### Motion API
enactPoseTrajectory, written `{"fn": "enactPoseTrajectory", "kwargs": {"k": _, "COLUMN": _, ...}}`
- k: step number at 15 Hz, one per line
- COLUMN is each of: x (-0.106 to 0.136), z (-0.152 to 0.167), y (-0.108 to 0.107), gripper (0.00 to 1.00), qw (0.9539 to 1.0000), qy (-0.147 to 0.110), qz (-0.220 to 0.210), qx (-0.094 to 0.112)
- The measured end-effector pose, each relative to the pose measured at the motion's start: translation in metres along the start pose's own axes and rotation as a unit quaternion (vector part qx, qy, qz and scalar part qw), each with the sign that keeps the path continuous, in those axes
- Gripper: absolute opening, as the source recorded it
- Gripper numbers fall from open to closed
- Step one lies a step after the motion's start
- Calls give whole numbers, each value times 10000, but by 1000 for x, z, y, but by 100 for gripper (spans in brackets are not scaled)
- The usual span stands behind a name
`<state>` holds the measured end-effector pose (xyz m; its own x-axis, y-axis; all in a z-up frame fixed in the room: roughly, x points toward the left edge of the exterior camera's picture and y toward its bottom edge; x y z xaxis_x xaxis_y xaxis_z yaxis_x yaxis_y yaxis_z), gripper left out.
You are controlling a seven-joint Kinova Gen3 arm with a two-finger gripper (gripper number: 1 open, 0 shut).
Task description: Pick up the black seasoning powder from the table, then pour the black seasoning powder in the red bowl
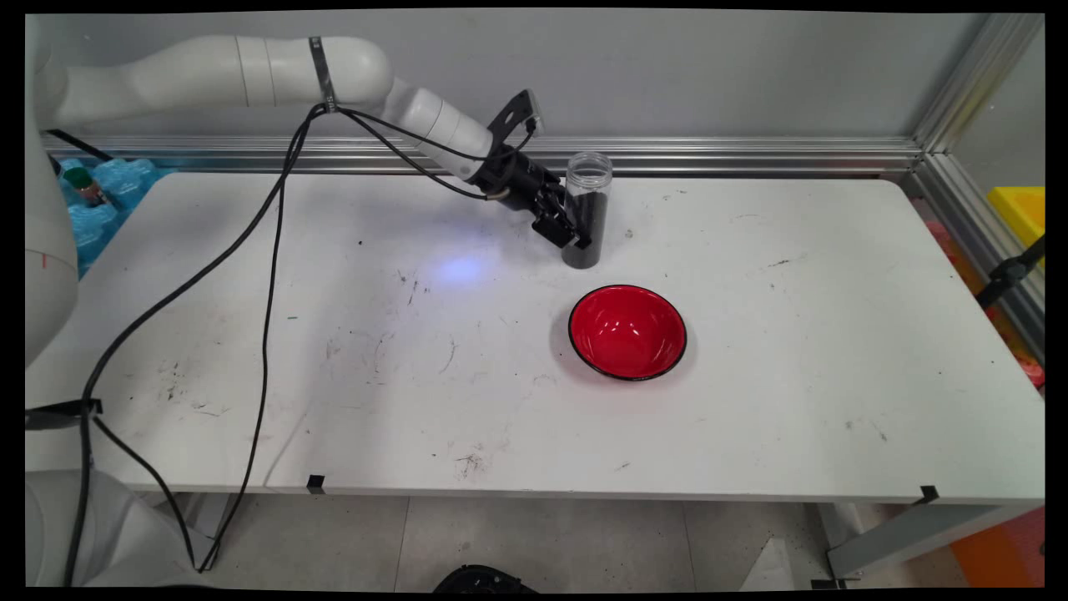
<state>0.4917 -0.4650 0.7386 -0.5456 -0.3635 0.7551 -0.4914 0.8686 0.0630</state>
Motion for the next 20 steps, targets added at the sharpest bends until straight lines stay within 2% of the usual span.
{"fn": "enactPoseTrajectory", "kwargs": {"k": 6, "x": -5, "z": 2, "y": 4, "gripper": 100, "qw": 9999, "qy": 72, "qz": -71, "qx": -49}}
{"fn": "enactPoseTrajectory", "kwargs": {"k": 7, "x": -6, "z": 3, "y": 5, "gripper": 0, "qw": 9999, "qy": 84, "qz": -78, "qx": -53}}
{"fn": "enactPoseTrajectory", "kwargs": {"k": 20, "x": -12, "z": -7, "y": 10, "gripper": 0, "qw": 9999, "qy": 113, "qz": -35, "qx": 35}}
